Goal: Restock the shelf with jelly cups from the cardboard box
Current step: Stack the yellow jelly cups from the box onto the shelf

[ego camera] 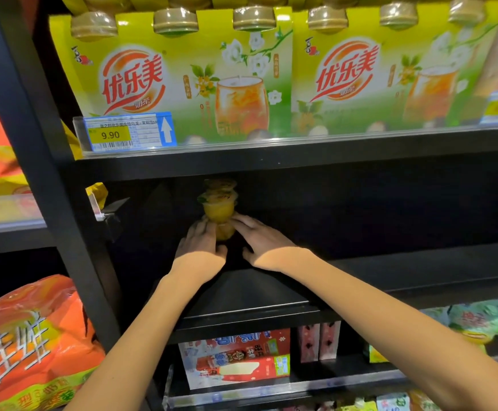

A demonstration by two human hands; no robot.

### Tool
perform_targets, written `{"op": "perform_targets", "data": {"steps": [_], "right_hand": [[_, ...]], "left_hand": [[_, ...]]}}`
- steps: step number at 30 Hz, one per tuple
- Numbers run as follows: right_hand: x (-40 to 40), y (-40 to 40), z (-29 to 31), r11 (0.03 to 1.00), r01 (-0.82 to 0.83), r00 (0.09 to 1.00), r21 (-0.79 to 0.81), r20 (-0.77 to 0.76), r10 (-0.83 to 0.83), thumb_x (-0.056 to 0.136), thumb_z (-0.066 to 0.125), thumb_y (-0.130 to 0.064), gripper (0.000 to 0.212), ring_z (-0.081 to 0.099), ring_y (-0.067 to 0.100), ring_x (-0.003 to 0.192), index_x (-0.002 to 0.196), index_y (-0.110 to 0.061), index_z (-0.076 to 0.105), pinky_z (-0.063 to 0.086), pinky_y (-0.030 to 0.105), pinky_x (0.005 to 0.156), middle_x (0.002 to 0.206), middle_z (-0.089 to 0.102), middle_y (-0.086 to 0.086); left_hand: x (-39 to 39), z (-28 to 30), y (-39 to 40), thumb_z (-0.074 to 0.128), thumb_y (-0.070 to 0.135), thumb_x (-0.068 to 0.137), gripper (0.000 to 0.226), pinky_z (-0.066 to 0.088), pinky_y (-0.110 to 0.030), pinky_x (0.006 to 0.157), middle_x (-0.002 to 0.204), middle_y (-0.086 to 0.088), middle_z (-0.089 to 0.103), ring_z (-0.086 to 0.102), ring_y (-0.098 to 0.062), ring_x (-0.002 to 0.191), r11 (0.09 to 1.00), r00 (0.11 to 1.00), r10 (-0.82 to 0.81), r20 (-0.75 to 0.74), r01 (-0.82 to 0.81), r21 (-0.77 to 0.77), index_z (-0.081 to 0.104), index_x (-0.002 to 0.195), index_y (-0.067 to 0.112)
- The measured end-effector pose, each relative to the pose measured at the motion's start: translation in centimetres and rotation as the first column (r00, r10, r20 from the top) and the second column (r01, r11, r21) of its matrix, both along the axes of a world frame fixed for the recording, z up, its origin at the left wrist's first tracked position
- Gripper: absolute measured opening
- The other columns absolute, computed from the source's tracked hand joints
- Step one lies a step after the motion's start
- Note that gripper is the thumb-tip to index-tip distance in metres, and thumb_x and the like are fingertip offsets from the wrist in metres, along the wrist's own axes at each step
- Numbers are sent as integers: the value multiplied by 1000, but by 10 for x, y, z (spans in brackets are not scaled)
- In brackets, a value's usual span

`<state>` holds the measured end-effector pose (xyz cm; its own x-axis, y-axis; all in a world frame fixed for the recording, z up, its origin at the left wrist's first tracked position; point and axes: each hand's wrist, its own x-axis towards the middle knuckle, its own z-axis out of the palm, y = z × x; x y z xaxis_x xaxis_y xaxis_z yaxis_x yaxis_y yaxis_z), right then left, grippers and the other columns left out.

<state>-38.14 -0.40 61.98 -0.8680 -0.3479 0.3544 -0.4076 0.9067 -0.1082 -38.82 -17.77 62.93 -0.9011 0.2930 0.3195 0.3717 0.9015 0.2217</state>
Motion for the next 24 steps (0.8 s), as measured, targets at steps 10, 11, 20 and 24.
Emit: {"op": "perform_targets", "data": {"steps": [10, 11, 20, 24], "right_hand": [[67, 61, -1, 963, 270, 956, 1, 120, -268, 90, 47, -45, 59, 54, 27, 124, 141, -14, 48, 48, 43, 103, 138, 56, 9], [81, 73, -2, 949, 315, 941, -5, 131, -311, 90, 43, -50, 59, 59, 26, 117, 136, -14, 53, 50, 44, 98, 130, 61, 8], [241, 199, -17, 820, 562, 827, -112, 75, -557, 85, 51, -38, 49, 55, 30, 115, 125, -11, 59, 44, 40, 98, 119, 61, 10], [313, 241, -42, 750, 644, 765, -152, 129, -631, 82, 61, -26, 52, 53, 31, 120, 130, -7, 58, 42, 43, 104, 126, 59, 14]], "left_hand": [[67, -3, 61, 42, 37, 98, 36, 47, -37, 87, 112, -9, 64, 61, -28, 104, 988, 985, -156, -75, 157, 3, 58, 115, 10], [74, -3, 75, 43, 38, 99, 37, 49, -38, 87, 112, -10, 64, 62, -28, 102, 976, 971, -214, -103, 216, 7, 58, 117, 10], [198, -17, 224, 49, 21, 88, 37, 45, -39, 93, 120, -5, 57, 53, -23, 112, 684, 685, -693, -224, 723, 97, 53, 123, 12], [255, -47, 276, 47, 20, 81, 44, 44, -40, 93, 122, -4, 56, 52, -23, 115, 548, 566, -795, -218, 824, 144, 52, 124, 13]]}}
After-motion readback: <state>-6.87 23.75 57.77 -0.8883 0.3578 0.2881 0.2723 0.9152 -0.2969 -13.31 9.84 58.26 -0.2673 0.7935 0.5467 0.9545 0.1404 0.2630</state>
